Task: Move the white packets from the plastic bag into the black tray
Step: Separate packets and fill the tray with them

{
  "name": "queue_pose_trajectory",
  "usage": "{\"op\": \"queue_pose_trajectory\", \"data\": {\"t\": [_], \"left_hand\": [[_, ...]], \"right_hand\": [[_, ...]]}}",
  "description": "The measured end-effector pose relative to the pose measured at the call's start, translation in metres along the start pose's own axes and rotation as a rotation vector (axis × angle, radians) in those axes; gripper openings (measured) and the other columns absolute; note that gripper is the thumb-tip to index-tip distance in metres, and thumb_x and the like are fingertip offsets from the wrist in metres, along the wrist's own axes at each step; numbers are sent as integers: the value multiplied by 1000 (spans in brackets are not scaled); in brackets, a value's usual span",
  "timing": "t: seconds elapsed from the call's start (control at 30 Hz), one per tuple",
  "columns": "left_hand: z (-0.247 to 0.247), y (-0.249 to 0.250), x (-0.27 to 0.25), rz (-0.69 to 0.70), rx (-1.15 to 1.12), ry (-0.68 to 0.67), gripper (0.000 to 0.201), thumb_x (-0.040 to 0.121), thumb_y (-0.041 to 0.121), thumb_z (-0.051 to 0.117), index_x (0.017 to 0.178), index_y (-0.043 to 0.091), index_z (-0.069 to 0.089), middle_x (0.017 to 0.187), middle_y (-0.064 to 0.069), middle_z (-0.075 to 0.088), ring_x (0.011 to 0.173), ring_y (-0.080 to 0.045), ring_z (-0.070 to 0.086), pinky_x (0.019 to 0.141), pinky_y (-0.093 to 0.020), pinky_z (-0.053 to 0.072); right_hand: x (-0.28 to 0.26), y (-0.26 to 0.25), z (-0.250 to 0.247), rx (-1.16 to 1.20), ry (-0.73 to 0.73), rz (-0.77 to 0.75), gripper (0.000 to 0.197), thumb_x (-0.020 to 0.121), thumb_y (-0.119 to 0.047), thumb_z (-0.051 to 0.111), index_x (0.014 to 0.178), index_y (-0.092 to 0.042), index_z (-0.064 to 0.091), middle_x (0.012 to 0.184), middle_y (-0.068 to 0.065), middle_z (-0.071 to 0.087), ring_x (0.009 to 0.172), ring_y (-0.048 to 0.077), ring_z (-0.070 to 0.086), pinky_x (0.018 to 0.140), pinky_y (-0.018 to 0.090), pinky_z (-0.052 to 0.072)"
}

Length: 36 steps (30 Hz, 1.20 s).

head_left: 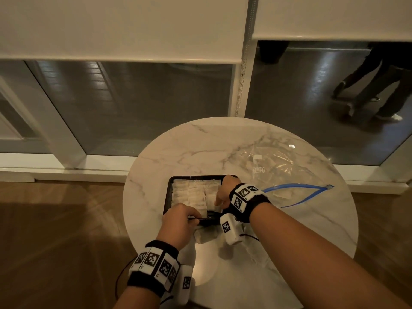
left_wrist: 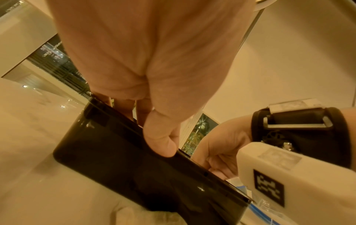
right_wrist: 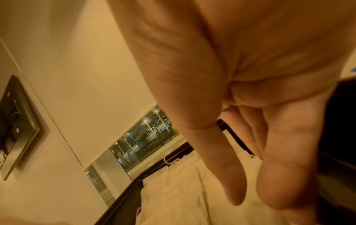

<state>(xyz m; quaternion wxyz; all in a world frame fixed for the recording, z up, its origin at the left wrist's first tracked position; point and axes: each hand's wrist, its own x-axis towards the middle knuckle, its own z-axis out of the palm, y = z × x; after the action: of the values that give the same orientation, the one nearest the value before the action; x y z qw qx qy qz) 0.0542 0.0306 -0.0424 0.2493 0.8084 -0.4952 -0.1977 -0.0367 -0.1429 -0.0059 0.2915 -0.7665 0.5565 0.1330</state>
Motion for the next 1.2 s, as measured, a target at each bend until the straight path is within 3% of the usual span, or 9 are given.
{"op": "queue_pose_trajectory", "data": {"t": [0.3, 0.6, 0.67, 0.77, 0.9, 0.97, 1.07, 1.2], "left_hand": [[1, -3, 1, 3, -1, 0, 17, 90, 19, 73, 98, 32, 80, 107, 9, 71, 106, -10, 62, 99, -33, 49], [-2, 0, 0, 0, -5, 2, 16, 89, 19, 74, 100, 30, 80, 107, 9, 72, 106, -11, 63, 100, -34, 49], [-2, 1, 0, -6, -9, 0, 16, 89, 18, 74, 99, 29, 80, 106, 8, 73, 104, -11, 64, 99, -35, 50], [-3, 1, -1, -6, -3, -3, 16, 89, 18, 74, 98, 30, 80, 102, 9, 73, 101, -12, 65, 97, -36, 51], [-5, 2, -2, -7, -2, -17, 16, 90, 20, 73, 99, 31, 79, 98, 12, 73, 98, -10, 64, 97, -36, 51], [-6, 3, -3, -17, -4, -28, 15, 91, 22, 71, 100, 32, 78, 96, 14, 71, 99, -9, 64, 98, -35, 51], [-8, 6, -5, -22, -35, -15, 16, 91, 24, 71, 105, 32, 74, 101, 13, 70, 103, -10, 63, 99, -36, 52], [-13, 20, -9, 66, -49, 115, 23, 87, 28, 72, 110, 30, 71, 111, 9, 67, 109, -11, 58, 101, -35, 49]], "right_hand": [[9, 1, 0, 27, 12, 34, 60, 71, -31, 90, 117, 0, 67, 114, 14, 71, 101, 27, 70, 88, 38, 59], [9, 6, 2, 91, 72, 29, 56, 75, -38, 85, 114, -3, 66, 112, 9, 69, 100, 21, 69, 80, 27, 58], [14, 12, 1, 231, 11, 8, 46, 79, -24, 82, 114, 2, 65, 107, 11, 70, 98, 22, 71, 83, 30, 60], [13, 21, -5, 492, -54, -22, 35, 78, -1, 75, 111, 5, 66, 95, 15, 70, 83, 25, 73, 69, 32, 63], [3, 30, -8, 625, 18, -57, 34, 73, -2, 78, 105, 6, 67, 98, 21, 72, 88, 30, 74, 74, 40, 64], [-10, 34, -10, 729, 42, -83, 27, 78, -4, 77, 101, 7, 68, 99, 23, 72, 87, 30, 74, 77, 42, 63], [-40, 47, -13, 900, 67, -138, 11, 88, -9, 73, 98, -5, 70, 95, 18, 73, 86, 26, 74, 72, 34, 63], [-78, 76, -13, 991, 136, -227, 10, 93, -16, 69, 102, -14, 70, 95, 12, 74, 86, 24, 73, 66, 29, 60]]}}
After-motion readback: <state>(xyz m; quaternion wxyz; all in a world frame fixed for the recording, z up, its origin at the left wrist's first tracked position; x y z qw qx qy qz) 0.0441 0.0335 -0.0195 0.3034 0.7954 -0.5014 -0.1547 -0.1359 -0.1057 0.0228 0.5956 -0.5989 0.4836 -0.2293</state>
